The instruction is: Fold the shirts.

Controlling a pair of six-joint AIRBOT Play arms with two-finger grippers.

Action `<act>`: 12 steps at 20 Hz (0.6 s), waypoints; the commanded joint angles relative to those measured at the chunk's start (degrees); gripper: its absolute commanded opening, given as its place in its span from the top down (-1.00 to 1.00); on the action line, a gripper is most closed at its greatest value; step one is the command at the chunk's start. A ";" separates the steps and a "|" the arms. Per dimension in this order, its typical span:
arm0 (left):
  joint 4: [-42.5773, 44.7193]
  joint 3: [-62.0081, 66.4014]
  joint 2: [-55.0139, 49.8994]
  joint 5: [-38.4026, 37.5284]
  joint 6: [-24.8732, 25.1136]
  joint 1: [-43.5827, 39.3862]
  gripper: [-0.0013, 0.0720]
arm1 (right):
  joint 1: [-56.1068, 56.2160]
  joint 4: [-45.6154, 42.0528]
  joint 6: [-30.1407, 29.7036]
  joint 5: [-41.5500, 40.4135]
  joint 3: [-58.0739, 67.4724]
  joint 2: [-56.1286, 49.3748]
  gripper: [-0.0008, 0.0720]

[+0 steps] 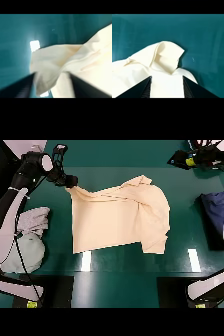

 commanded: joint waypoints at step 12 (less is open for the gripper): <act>-5.66 -26.62 22.88 -8.37 -1.66 5.88 -0.86 | -0.79 4.15 -5.40 25.97 -1.09 8.44 0.08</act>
